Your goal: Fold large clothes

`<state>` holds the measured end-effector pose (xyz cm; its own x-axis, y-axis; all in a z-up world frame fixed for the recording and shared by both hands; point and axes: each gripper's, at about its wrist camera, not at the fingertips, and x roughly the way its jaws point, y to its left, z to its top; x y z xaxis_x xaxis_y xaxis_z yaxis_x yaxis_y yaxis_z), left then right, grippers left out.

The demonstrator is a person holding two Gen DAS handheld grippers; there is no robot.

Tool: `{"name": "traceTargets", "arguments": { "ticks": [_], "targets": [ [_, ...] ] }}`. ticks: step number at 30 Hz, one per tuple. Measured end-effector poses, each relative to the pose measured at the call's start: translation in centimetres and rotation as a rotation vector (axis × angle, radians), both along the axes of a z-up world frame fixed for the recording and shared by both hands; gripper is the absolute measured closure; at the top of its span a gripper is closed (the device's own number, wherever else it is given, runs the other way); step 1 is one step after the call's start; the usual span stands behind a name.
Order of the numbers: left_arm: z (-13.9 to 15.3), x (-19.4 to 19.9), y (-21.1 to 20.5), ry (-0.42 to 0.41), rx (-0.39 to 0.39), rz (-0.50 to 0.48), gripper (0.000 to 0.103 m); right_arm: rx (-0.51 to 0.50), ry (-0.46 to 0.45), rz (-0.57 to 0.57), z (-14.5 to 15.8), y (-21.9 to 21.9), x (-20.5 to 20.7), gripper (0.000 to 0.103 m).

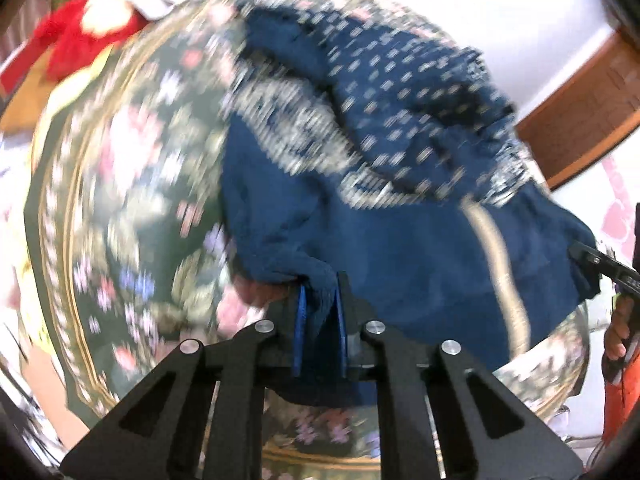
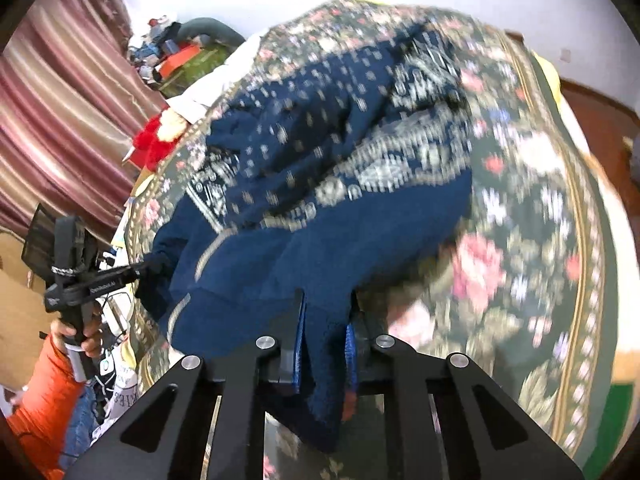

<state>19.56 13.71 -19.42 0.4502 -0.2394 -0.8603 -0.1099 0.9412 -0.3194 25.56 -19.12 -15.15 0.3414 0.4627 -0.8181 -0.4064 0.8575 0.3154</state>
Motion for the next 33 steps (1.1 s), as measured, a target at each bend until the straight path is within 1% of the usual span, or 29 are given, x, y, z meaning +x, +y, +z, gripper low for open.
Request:
{"name": "traceTargets", "arguments": {
  "ticks": [3, 4, 6, 7, 8, 10, 13, 16, 17, 19, 20, 22, 23, 24, 25, 27, 29, 31, 33],
  "targets": [
    [4.1, 2.3, -0.8, -0.092, 0.022, -0.028, 0.091, 0.019, -0.058, 0.0, 1.8, 0.8, 1.4, 0.09],
    [4.9, 3.1, -0.2, -0.114, 0.017, -0.029, 0.091, 0.028, -0.084, -0.009, 2.5, 1.0, 2.2, 0.09],
    [7.9, 5.5, 0.4, -0.182, -0.033, -0.016, 0.091, 0.04, -0.124, -0.031, 3.7, 1.3, 3.7, 0.091],
    [8.6, 5.5, 1.2, -0.201, -0.041, -0.006, 0.091, 0.044, -0.144, -0.045, 4.2, 1.3, 4.7, 0.091],
    [10.0, 6.9, 1.7, -0.233, -0.035, 0.018, 0.091, 0.047, -0.158, -0.06, 4.6, 1.3, 5.9, 0.091],
    [11.3, 9.5, 2.7, -0.269, -0.011, 0.055, 0.092, 0.057, -0.171, -0.099, 5.3, 1.2, 8.8, 0.091],
    [11.8, 13.5, 4.7, -0.281, 0.021, 0.119, 0.092, 0.046, -0.191, -0.161, 5.7, 1.5, 13.6, 0.094],
    [10.9, 17.4, 7.1, -0.265, 0.031, 0.193, 0.092, 0.036, -0.181, -0.211, 5.1, 1.7, 19.4, 0.094],
    [9.9, 19.5, 8.1, -0.238, 0.03, 0.226, 0.092, 0.019, -0.186, -0.224, 4.8, 1.9, 20.7, 0.094],
    [8.3, 22.0, 9.3, -0.21, 0.028, 0.262, 0.092, -0.01, -0.175, -0.257, 3.6, 2.3, 24.6, 0.094],
    [7.1, 23.7, 10.0, -0.191, 0.026, 0.283, 0.092, -0.023, -0.168, -0.271, 2.9, 2.5, 26.3, 0.094],
    [5.2, 25.9, 10.6, -0.159, 0.018, 0.296, 0.092, -0.053, -0.148, -0.295, 1.1, 2.9, 29.5, 0.094],
    [3.6, 27.3, 11.0, -0.137, 0.036, 0.306, 0.092, -0.061, -0.138, -0.308, 0.3, 3.0, 30.7, 0.094],
    [2.8, 28.0, 11.1, -0.124, 0.049, 0.304, 0.092, -0.061, -0.121, -0.321, -0.8, 3.0, 32.3, 0.094],
    [1.6, 28.8, 11.4, -0.103, 0.05, 0.307, 0.092, -0.054, -0.106, -0.33, -1.4, 2.8, 33.0, 0.094],
    [-0.8, 29.7, 12.2, -0.062, 0.009, 0.32, 0.092, -0.031, -0.076, -0.339, -3.0, 2.5, 34.3, 0.094],
    [-2.5, 30.0, 12.9, -0.037, -0.03, 0.322, 0.09, -0.014, -0.09, -0.319, -3.4, 2.1, 34.7, 0.094],
    [-3.0, 30.1, 13.2, -0.041, -0.036, 0.304, 0.088, 0.0, -0.089, -0.287, -3.3, 1.7, 34.8, 0.094],
    [-2.7, 30.0, 13.6, -0.044, -0.034, 0.292, 0.085, 0.035, -0.068, -0.273, -2.9, 0.8, 34.8, 0.094]
  ]
}}
